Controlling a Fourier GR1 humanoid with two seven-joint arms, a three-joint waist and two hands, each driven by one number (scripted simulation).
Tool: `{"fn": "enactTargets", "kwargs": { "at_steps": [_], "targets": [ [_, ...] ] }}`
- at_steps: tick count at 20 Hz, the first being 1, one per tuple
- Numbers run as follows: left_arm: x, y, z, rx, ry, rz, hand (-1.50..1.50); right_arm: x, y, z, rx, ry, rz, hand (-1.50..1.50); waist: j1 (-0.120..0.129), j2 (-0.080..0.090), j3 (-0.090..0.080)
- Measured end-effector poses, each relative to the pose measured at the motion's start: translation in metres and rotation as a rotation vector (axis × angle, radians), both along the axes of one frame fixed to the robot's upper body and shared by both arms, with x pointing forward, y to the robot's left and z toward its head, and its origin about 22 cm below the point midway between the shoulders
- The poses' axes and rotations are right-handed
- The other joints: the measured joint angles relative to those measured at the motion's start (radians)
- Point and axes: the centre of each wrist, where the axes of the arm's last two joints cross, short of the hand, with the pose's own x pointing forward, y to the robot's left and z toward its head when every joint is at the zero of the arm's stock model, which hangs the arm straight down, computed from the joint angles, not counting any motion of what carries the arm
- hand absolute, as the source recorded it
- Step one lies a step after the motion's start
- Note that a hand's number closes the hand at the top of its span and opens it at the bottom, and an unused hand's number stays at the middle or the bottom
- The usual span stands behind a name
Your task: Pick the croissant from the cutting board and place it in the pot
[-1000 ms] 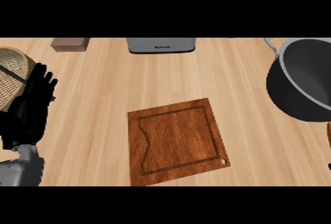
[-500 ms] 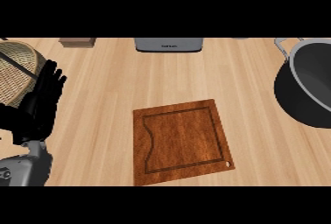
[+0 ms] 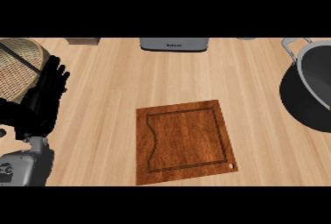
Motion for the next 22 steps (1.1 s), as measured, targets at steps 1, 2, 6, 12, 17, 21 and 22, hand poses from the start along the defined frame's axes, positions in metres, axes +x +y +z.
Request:
{"fn": "enactTargets", "kwargs": {
  "at_steps": [1,2,6,12,17,21,22],
  "targets": [
    [0.002,-0.003,0.000,-0.001,0.003,-0.001,0.00,0.007,0.000,-0.005,-0.017,0.001,-0.007,1.50,0.000,0.000,0.000],
    [0.002,-0.002,0.001,-0.003,0.003,0.000,0.00,0.014,-0.004,-0.010,-0.029,0.002,-0.013,1.50,0.001,0.000,0.000],
    [0.002,-0.003,-0.002,-0.003,0.001,-0.002,0.00,0.037,-0.005,-0.034,-0.054,0.037,-0.026,1.50,0.005,-0.001,-0.004],
    [0.000,-0.002,-0.001,-0.003,0.005,-0.006,0.00,0.051,-0.010,-0.061,0.041,0.208,-0.015,-1.50,0.011,0.001,-0.005],
    [0.002,0.002,0.004,0.001,-0.006,-0.011,0.00,0.058,-0.013,-0.066,0.149,0.299,0.092,-1.50,0.011,0.002,-0.010],
    [0.001,0.003,0.001,-0.001,0.001,-0.005,0.00,0.061,-0.014,-0.068,0.322,0.271,0.178,-1.50,0.003,0.001,-0.012],
    [0.002,0.001,0.000,-0.001,0.004,-0.002,0.00,0.062,-0.014,-0.067,0.374,0.256,0.195,-1.50,0.000,0.001,-0.010]
  ]
}}
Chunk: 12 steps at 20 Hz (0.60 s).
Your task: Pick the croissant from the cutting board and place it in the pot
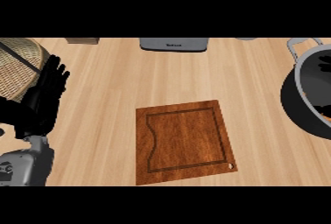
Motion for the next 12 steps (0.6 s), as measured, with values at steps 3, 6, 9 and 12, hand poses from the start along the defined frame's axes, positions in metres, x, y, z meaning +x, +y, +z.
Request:
{"fn": "enactTargets", "kwargs": {
  "at_steps": [3,6,9,12],
  "targets": [
    [0.000,-0.001,0.001,0.001,-0.002,-0.005,0.00,-0.003,-0.009,0.001,0.146,-0.029,-0.002,-1.50,0.002,0.003,0.006],
    [0.000,-0.002,0.000,-0.002,-0.005,-0.004,0.00,-0.006,-0.019,0.006,0.258,-0.038,-0.026,-1.50,0.006,0.006,0.009],
    [-0.003,-0.003,0.001,-0.001,-0.008,-0.001,0.00,-0.017,-0.038,0.017,0.310,-0.033,-0.067,-1.50,0.008,0.007,0.012],
    [-0.003,-0.004,-0.001,-0.004,-0.012,-0.006,0.00,-0.031,-0.058,0.029,0.334,-0.025,-0.099,-1.50,0.008,0.010,0.015]
  ]
}}
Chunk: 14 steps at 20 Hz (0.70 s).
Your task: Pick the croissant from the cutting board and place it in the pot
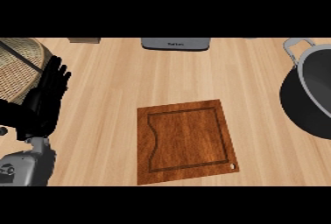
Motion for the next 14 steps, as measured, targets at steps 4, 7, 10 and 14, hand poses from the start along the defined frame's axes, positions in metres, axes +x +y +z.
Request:
{"fn": "enactTargets", "kwargs": {
  "at_steps": [4,7,10,14],
  "targets": [
    [0.001,-0.001,0.001,-0.002,-0.003,-0.002,0.00,-0.019,-0.022,0.014,0.009,0.022,-0.034,-1.50,0.001,0.003,0.002],
    [0.000,0.005,0.004,0.004,-0.004,-0.003,0.00,-0.029,-0.033,0.022,0.002,0.035,-0.048,-1.50,0.003,0.003,0.004],
    [0.001,-0.001,0.006,0.001,-0.004,0.000,0.00,-0.036,-0.040,0.029,-0.002,0.043,-0.053,-1.50,0.001,0.003,0.005],
    [0.000,0.001,0.001,-0.008,0.001,0.002,0.00,-0.045,-0.047,0.033,-0.014,0.049,-0.064,-1.50,0.001,0.005,0.006]
  ]
}}
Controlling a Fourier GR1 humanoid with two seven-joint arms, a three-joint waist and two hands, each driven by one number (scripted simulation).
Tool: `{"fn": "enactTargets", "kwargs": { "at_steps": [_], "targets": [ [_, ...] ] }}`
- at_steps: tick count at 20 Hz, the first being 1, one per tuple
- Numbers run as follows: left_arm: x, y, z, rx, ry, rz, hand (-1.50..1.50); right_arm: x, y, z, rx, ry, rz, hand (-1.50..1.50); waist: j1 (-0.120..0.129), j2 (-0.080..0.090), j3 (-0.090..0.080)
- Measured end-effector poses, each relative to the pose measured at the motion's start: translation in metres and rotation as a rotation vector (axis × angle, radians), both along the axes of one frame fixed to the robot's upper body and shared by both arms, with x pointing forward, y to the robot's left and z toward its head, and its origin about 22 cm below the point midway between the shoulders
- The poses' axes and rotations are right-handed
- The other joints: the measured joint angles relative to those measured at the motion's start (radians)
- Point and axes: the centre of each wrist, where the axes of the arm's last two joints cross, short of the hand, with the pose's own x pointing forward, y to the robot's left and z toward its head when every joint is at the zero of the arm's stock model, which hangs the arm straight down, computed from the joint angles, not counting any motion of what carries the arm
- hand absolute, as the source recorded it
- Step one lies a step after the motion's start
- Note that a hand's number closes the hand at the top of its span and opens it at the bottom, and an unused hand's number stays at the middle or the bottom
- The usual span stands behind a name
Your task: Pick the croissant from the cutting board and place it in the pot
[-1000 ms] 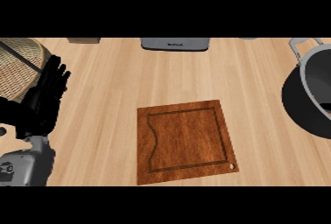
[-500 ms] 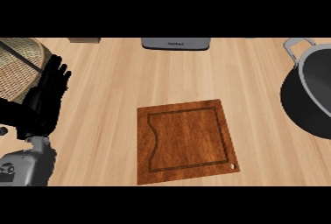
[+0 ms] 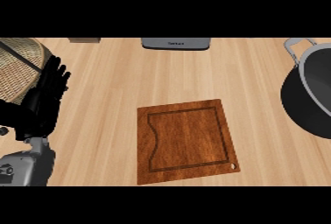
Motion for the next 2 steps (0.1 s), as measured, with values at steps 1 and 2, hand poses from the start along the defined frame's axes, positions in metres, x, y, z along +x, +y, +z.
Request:
{"fn": "enactTargets", "kwargs": {
  "at_steps": [1,2],
  "targets": [
    [0.0009,-0.0009,-0.0005,0.000,-0.001,0.000,0.00,-0.0004,-0.0006,0.0013,-0.002,0.000,0.002,-1.50,-0.001,0.001,0.000],
    [0.0010,-0.0001,0.0002,0.002,-0.002,0.001,0.00,-0.0028,-0.0027,0.0034,-0.003,0.005,0.002,-1.50,-0.002,0.000,0.000]
  ]
}}
